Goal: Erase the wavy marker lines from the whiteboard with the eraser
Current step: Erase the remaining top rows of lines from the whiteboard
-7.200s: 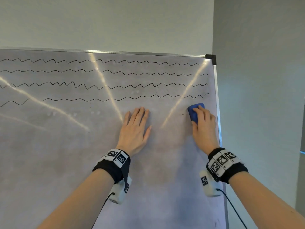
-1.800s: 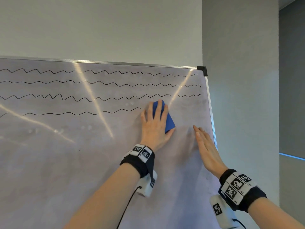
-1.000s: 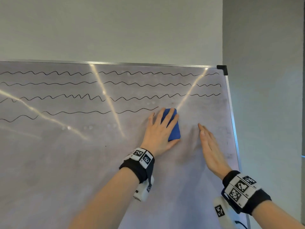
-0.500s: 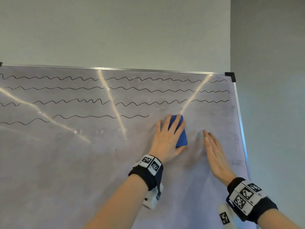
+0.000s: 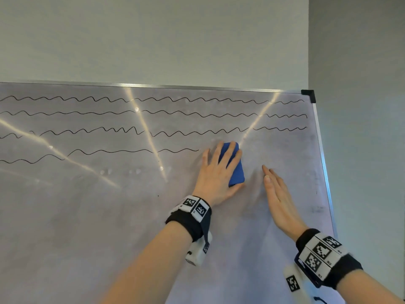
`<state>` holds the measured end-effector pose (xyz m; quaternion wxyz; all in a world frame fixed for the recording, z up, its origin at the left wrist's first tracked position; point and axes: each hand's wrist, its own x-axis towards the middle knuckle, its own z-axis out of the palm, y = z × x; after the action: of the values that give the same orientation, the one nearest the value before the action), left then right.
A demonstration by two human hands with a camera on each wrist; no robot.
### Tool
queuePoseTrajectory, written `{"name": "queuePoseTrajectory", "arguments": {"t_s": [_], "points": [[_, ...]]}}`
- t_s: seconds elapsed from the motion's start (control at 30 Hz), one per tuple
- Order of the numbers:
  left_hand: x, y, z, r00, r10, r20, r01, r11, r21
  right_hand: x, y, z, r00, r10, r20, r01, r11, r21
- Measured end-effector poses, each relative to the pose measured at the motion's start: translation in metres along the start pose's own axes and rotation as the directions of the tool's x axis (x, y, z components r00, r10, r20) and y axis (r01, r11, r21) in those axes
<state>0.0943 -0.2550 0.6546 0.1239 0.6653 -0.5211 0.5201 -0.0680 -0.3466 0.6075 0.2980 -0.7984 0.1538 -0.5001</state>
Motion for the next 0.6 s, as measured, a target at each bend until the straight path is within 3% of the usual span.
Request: {"name": "queuePoseTrajectory", "arguments": {"t_s": [0.07,0.2,0.33,0.47,0.6], "points": [[-0.019,-0.022,-0.001,1.0,0.025,-0.009,-0.025,1.0,0.009,0.002,-0.001,0.008,1.0,0.006,-0.013,-0.007,1.0,-0.027],[-0.048,-0.058,-0.005,0.996,-0.078,-0.041,0.079,0.996,0.03,0.005,-0.005,0.02,1.0,0.006,-0.029,-0.008,0.996,-0.086],[-0.029,-0.039,-0.006,0.985,-0.173,-0.027,0.172,0.984,-0.037,0.006,-0.017,0.027,0.999,-0.037,-0.039,0.034,0.996,-0.082],[-0.011,-0.012,-0.002,1.0,-0.027,0.002,0.027,0.997,-0.067,0.005,-0.027,0.033,0.997,-0.054,-0.056,0.053,0.998,-0.018],[-0.034,-0.027,-0.003,0.996,0.091,-0.013,-0.092,0.996,-0.02,0.007,-0.032,0.041,0.996,-0.046,-0.074,0.046,0.999,0.003]]}}
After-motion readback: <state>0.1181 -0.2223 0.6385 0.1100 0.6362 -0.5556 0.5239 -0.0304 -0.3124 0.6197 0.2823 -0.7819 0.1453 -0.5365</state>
